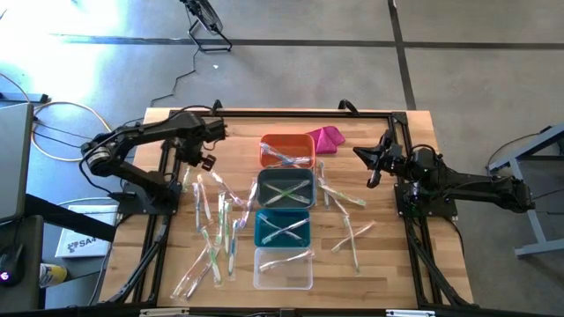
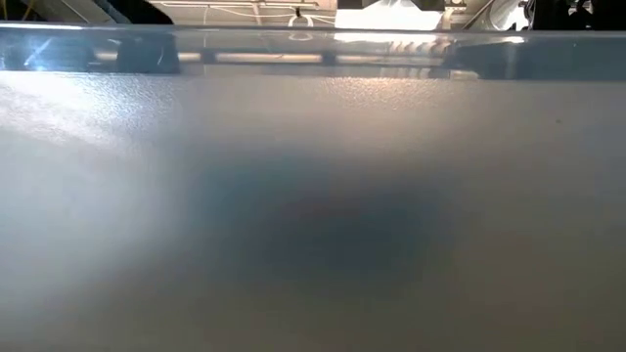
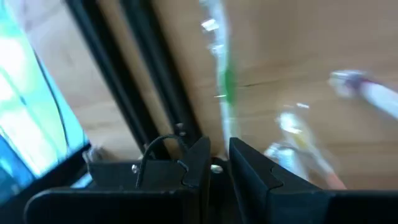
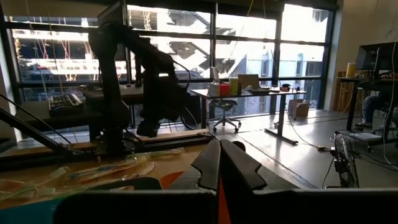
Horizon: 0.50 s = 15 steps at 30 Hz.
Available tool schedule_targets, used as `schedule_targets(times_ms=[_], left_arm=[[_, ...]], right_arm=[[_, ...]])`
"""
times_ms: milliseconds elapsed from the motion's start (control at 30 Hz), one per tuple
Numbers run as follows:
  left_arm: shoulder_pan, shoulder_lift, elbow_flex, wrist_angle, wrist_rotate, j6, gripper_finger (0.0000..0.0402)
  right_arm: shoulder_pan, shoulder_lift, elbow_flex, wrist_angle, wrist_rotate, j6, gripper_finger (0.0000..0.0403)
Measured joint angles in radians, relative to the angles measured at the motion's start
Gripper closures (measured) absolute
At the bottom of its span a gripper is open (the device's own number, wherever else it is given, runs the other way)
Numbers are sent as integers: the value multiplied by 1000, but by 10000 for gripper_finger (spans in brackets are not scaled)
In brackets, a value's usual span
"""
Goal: Pick & Place Toothbrushes
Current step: Put the green toothbrush into the green bin
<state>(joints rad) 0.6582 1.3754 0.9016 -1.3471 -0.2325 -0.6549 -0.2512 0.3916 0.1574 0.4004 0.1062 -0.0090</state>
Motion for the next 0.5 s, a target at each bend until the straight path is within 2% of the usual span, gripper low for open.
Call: schedule_targets(times_ms=[67,300,500], left_arm=[[52,0,-36,20,6,9,349],[184,0,-125,239,122,163,349],[237,0,-129,299,127,211,349]], right_arm=[[0,0,0,0,0,0,398],[0,0,0,0,0,0,398],[0,0,0,0,0,0,398]])
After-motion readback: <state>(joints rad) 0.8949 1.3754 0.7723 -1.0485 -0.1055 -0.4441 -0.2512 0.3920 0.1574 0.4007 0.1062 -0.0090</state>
